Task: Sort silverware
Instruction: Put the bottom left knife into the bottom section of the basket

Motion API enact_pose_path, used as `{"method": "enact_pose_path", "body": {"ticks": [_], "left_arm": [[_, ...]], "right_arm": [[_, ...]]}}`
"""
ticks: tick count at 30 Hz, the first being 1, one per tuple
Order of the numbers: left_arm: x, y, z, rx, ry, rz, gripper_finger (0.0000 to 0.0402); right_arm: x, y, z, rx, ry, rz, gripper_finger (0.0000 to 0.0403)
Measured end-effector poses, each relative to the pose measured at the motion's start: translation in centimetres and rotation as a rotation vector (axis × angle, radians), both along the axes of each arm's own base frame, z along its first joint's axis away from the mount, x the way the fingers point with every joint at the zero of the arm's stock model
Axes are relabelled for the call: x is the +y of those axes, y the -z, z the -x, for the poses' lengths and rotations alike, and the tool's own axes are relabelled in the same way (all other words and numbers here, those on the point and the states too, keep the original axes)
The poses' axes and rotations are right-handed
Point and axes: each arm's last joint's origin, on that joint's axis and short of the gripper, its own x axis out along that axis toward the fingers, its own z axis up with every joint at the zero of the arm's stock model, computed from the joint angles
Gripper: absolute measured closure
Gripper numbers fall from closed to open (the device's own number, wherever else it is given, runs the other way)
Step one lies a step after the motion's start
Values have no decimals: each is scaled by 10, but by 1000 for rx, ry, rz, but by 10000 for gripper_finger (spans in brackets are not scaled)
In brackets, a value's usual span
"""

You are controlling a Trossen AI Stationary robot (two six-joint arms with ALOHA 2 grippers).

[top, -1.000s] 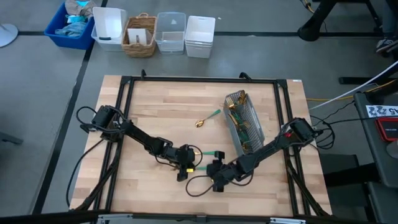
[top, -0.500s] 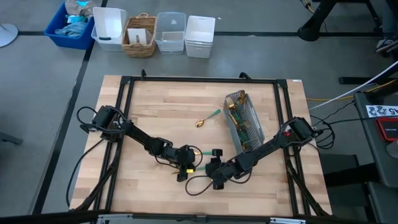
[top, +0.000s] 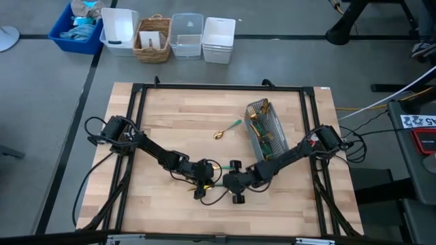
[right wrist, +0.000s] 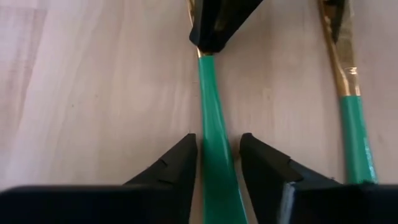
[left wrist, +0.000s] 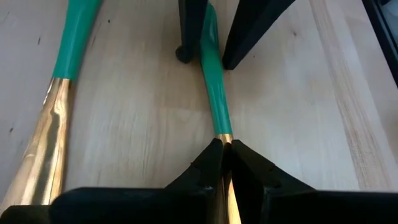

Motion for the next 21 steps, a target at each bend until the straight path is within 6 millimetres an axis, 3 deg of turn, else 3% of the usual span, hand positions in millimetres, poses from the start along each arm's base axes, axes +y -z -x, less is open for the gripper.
{"method": "enact_pose_path", "body": {"ticks": [9,15,21], "left_arm": [[-1,-5,-5,-89,-4,28,386],[-2,-7,-6,-106,1,38,381],[-2,-8,-7,-113,0,40,335]], "right_arm": [[2,10,0,52,16,-72,356],[2,10,1,59,24,-93,344],[3,10,1,72,41,-133,338]]}}
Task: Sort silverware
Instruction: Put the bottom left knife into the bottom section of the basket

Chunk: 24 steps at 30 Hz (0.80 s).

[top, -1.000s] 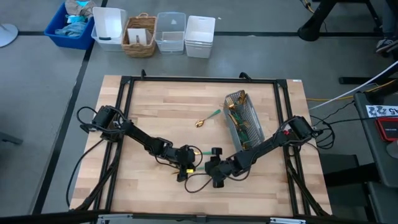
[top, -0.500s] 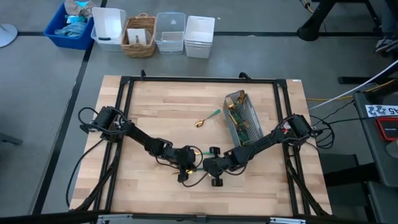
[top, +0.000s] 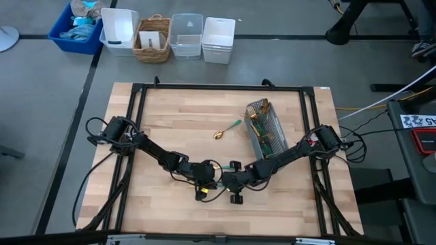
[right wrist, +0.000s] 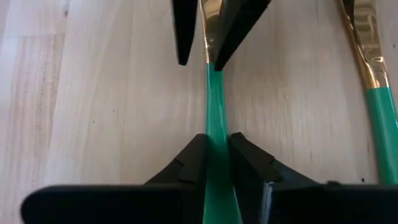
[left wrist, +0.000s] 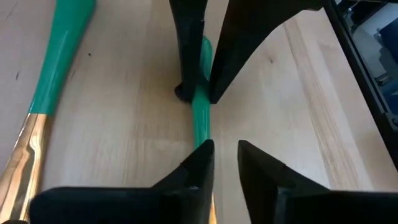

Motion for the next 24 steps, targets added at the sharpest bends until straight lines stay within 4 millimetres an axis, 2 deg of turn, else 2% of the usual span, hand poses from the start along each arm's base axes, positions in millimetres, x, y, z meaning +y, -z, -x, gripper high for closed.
{"method": "enact_pose_path", "body": {"ticks": [7,16,24], "left_arm": [[-1,-1,0,5,26,20,301],[-3,-3,0,1,86,73,318],[-18,-20,-4,-179,140,142,322]], "right_arm": [[3,-2,-2,6,3,-104,337],[13,-18,-14,-3,-70,-207,336],[14,-19,-15,-6,-77,-217,336]]}}
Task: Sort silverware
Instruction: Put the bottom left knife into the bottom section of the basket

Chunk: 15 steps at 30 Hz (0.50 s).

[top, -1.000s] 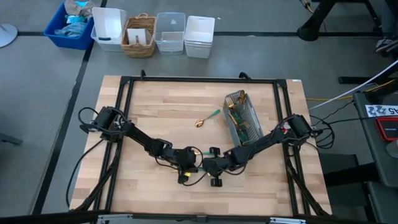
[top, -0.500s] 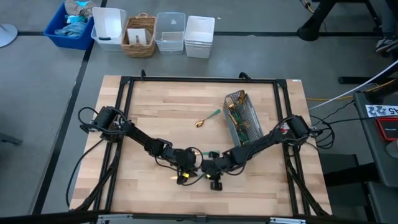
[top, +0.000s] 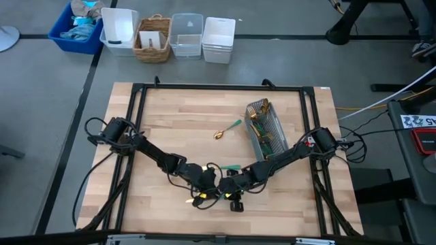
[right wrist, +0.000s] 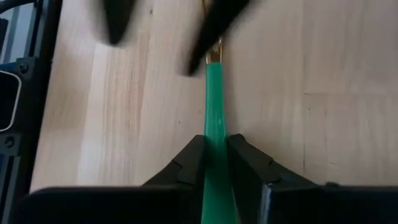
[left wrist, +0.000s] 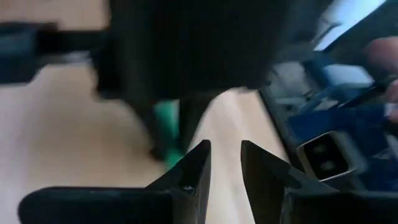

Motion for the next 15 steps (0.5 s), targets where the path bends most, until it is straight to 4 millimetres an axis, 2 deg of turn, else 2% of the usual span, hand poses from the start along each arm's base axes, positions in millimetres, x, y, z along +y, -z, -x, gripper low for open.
{"method": "enact_pose_path", "body": {"ticks": [15], "left_arm": [[-44,-1,21,-46,156,-40,322]], "right_arm": [[2,-1,0,17,-36,-55,336]]}}
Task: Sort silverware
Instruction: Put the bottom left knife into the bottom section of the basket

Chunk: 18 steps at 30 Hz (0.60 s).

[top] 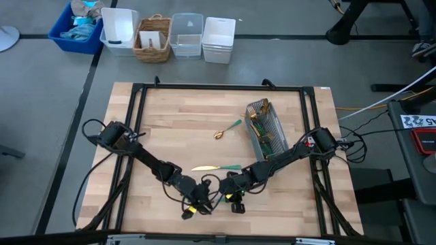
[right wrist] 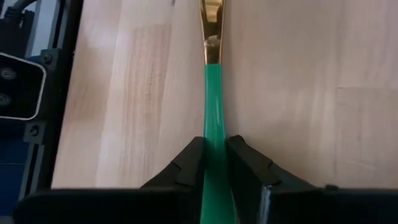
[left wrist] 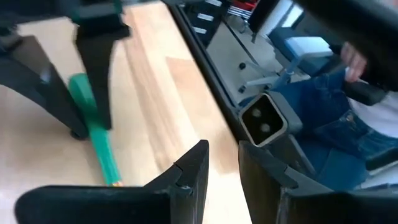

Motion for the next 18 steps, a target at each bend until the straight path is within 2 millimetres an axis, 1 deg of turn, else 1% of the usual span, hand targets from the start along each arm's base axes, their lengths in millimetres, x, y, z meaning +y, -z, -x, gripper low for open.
{"method": "enact_pose_path", "body": {"ticks": [6,13,18], "left_arm": [[-8,0,4,-10,-1,-8,322],[-9,-1,5,-18,-20,-15,322],[-10,-8,2,-90,-45,19,322]], "right_arm": [[0,0,0,3,-2,-7,336],[1,-2,-2,-4,-5,-17,336],[4,-10,-6,-24,-17,-42,336]]}}
